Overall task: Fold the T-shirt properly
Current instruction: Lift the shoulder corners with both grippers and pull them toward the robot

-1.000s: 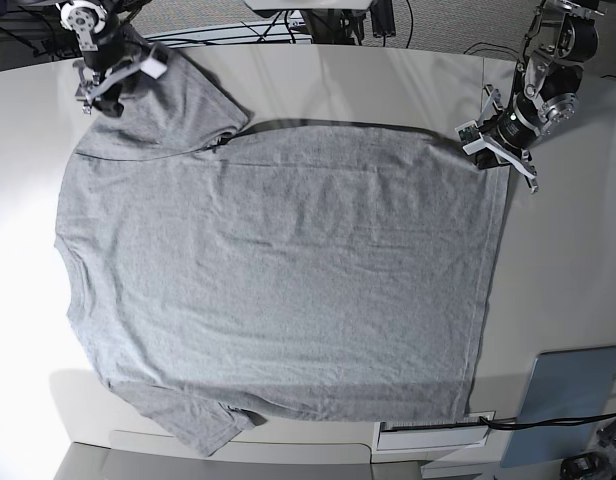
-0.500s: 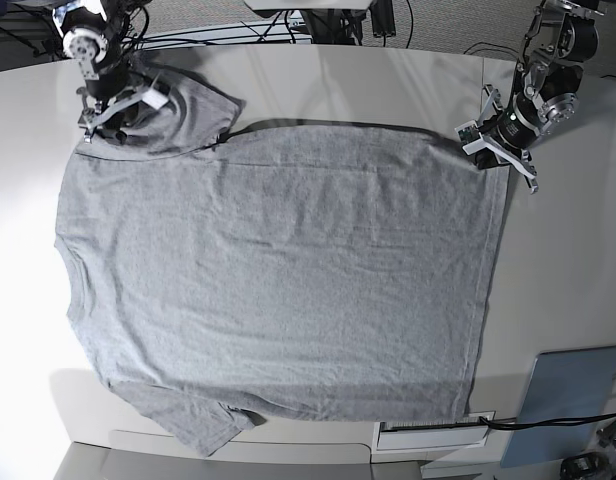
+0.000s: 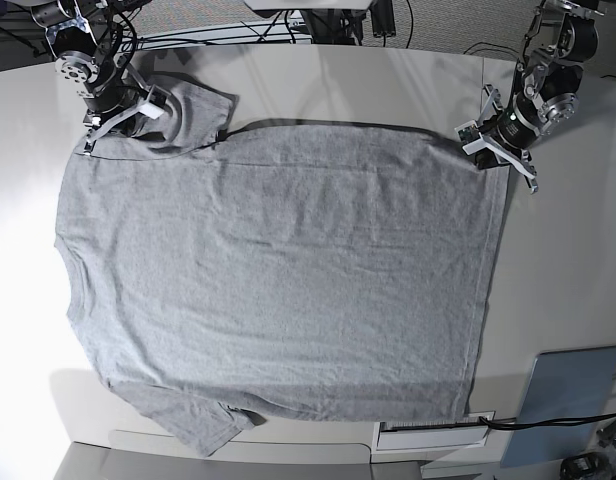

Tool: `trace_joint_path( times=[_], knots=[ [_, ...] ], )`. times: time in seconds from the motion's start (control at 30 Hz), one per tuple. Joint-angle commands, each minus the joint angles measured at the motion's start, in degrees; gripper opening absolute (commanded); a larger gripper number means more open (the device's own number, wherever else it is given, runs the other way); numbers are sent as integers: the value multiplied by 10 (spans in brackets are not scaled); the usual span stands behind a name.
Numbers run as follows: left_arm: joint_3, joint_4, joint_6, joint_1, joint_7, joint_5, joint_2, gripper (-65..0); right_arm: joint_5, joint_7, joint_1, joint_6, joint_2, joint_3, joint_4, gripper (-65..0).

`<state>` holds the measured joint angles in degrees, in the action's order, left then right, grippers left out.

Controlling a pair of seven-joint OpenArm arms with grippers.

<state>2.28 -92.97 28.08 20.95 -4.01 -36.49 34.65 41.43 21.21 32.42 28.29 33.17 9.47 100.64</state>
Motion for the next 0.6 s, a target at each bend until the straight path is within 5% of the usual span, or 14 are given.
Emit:
trace_joint_path(
  times=[0.0, 0.3, 0.57],
  knots=[
    [4, 12, 39, 12, -34, -8, 6, -650, -35, 28, 19, 68, -2, 10, -24, -650],
    [4, -14, -22, 38, -35, 72, 20, -650, -35, 87, 112, -116, 14, 9, 90, -650],
    [-29, -63, -51, 129, -34, 245, 59, -650, -18, 101, 224, -228, 49, 9, 134, -650]
  ],
)
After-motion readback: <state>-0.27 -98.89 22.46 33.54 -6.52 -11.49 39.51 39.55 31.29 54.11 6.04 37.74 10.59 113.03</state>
